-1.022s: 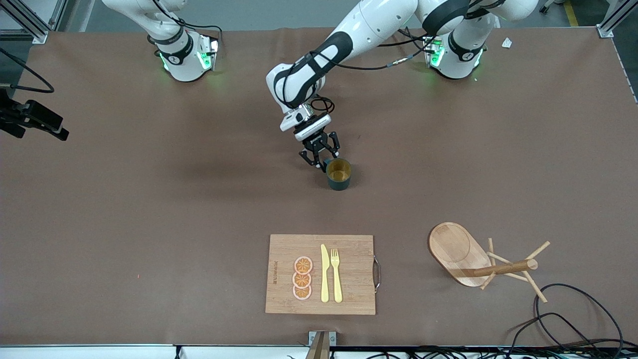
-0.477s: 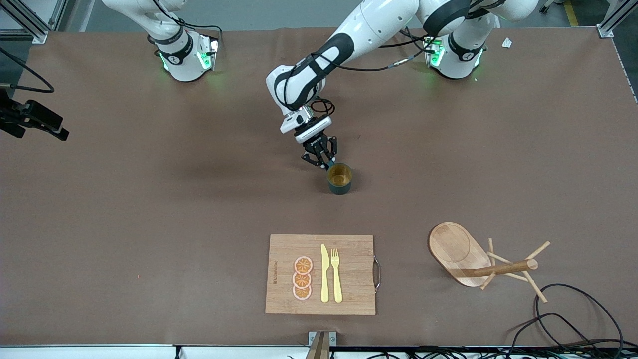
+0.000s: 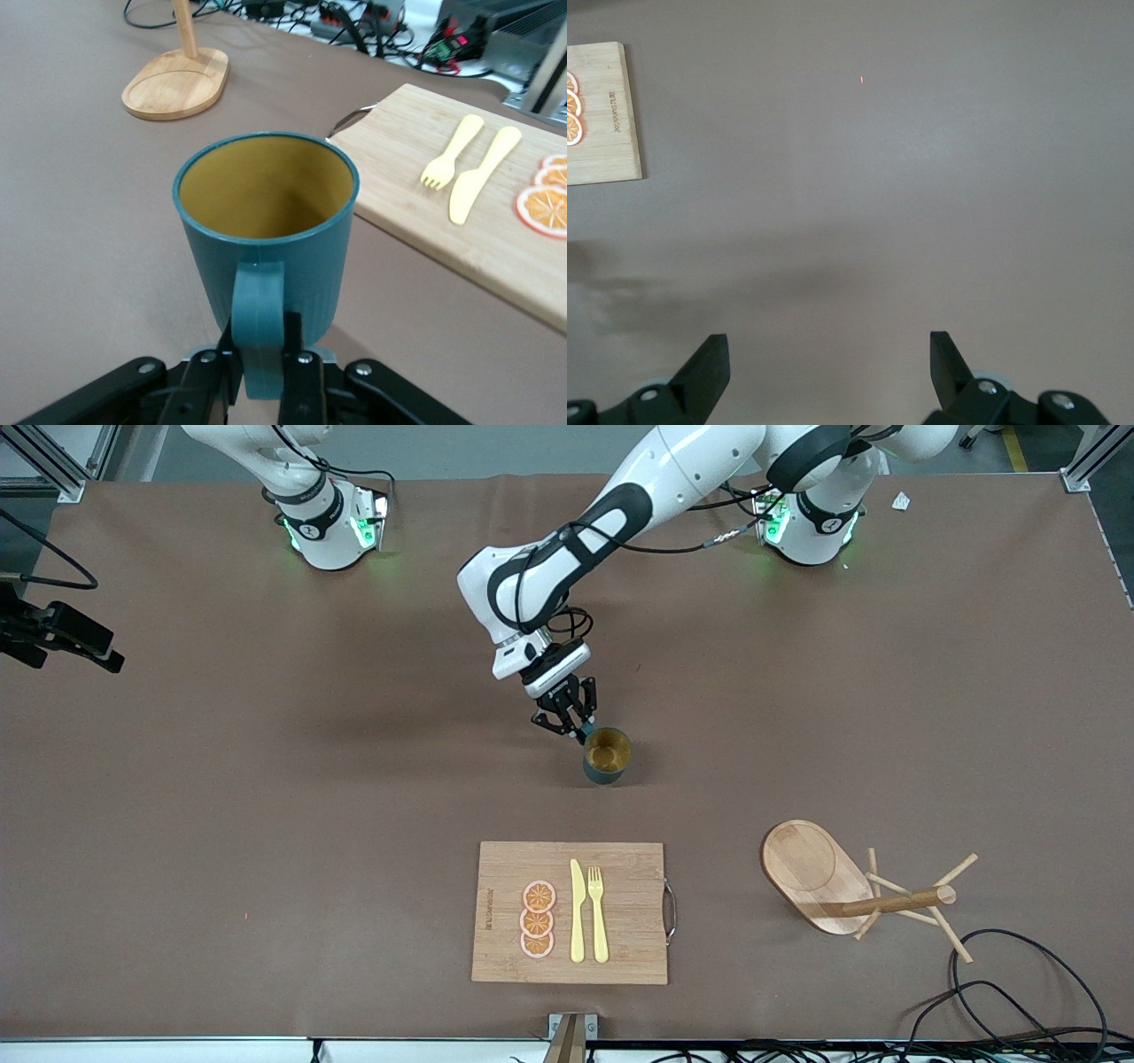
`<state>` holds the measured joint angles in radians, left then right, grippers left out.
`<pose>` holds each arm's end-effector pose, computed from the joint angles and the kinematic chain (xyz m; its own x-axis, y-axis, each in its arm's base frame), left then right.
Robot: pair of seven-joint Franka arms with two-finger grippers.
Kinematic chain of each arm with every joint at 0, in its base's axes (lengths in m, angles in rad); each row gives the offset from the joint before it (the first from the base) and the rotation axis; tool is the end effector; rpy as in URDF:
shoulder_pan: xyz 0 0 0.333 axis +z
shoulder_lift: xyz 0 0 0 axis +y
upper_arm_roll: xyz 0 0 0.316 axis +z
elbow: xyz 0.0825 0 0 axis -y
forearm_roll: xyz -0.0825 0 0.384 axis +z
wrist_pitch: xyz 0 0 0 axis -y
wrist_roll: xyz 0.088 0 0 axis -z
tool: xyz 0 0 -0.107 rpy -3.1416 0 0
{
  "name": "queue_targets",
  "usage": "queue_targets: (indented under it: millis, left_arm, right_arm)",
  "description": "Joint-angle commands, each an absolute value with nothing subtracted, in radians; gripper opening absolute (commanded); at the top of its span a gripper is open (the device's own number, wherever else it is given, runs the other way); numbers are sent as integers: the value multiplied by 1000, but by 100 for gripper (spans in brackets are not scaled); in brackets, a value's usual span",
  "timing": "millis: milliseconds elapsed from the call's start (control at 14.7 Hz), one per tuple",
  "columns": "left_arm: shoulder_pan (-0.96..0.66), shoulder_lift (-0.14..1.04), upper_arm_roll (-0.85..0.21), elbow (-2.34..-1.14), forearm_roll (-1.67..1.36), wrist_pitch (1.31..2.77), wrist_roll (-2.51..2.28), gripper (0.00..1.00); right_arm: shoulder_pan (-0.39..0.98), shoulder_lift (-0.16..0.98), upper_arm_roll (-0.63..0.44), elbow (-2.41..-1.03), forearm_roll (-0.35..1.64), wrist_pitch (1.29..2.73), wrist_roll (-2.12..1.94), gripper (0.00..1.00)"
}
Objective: Pass cup and hang on rack
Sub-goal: 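Lift the mug by its handle with the left gripper toward the rack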
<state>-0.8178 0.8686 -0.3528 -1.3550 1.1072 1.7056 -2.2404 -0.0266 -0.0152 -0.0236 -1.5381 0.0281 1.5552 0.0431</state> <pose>0.3994 -0.5875 0.2148 0.5053 0.4198 0.7540 0.6497 -0.7601 -0.0122 0.5482 -0.0246 0.6469 0.9952 -0.0927 0.0310 -0.0918 -0.9953 -0.0298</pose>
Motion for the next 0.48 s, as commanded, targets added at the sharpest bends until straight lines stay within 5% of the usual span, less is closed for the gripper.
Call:
queue_targets:
  millis: [0,409]
  left_arm:
    - [-764,766,-364,-1359,999,1709,-2132,0]
    - [-593,546,-364,-1338,686,1709,-1800,1]
  right_arm:
    - [-37,-32,-15,-1545,29,1546,32,100]
    - [-38,-32,-17,-1545,29,1546,32,100]
